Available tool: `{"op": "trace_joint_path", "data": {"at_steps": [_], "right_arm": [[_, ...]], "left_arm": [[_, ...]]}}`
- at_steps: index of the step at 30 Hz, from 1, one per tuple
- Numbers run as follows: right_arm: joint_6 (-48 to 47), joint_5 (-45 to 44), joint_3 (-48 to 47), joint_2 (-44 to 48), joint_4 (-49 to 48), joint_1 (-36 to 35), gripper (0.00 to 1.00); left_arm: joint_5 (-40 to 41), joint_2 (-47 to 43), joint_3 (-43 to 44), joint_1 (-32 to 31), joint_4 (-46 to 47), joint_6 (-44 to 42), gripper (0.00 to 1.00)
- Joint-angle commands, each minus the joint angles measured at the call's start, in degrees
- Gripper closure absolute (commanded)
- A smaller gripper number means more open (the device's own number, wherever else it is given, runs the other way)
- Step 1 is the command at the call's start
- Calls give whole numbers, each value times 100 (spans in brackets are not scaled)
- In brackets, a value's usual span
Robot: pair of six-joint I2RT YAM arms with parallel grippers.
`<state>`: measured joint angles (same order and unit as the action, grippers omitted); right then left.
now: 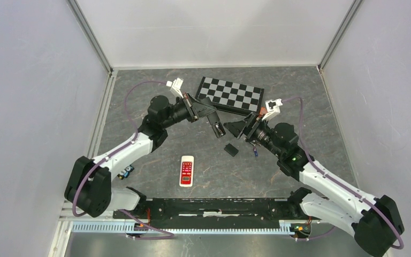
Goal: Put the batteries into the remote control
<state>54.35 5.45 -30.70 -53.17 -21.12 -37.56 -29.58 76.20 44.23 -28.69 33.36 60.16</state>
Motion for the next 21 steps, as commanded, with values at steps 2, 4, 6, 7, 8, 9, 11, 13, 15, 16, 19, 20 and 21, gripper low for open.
{"op": "trace_joint_path", "data": {"at_steps": [2, 4, 6, 7, 8, 9, 11, 13, 15, 16, 19, 20, 21], "right_arm": [[-2096, 149, -237, -285, 1339, 13, 22], [-2260, 429, -179, -627, 1357, -18, 29], [-2246, 497, -69, -855, 1245, -77, 38], [-2216, 496, -21, -922, 1173, -97, 41], [-2158, 488, 37, -991, 1083, -117, 43], [-2118, 487, 75, -1050, 1013, -126, 44], [-2046, 349, 95, -1139, 1052, -137, 46], [-2040, 215, 79, -1226, 1189, -146, 47], [-2019, 117, 39, -1320, 1407, -146, 47], [-2013, 114, 38, -1383, 1500, -154, 48], [-1909, 122, 93, -1498, 1607, -202, 48], [-1850, 141, 136, -1519, 1580, -231, 48], [-1780, 174, 211, -1549, 1487, -257, 48]], "left_arm": [[529, 263, 670, -32, -2654, -1512, 98], [757, 545, 803, -86, -3145, -1686, 98], [1176, 885, 1057, -203, -3875, -1900, 98], [1433, 1088, 1210, -289, -4341, -2011, 98], [1794, 1286, 1432, -414, -4758, -2140, 98], [2071, 1451, 1650, -541, -5097, -2231, 98], [2794, 1787, 2017, -830, -5697, -2331, 98], [3339, 2070, 2355, -1060, -6212, -2338, 98], [3783, 2308, 2659, -1282, -6621, -2302, 98], [3974, 2408, 2833, -1405, -6789, -2274, 98], [4613, 2814, 3375, -1740, -7410, -2234, 98], [4809, 2960, 3514, -1851, -7574, -2209, 98], [4966, 3073, 3662, -1934, -7709, -2188, 98]]}}
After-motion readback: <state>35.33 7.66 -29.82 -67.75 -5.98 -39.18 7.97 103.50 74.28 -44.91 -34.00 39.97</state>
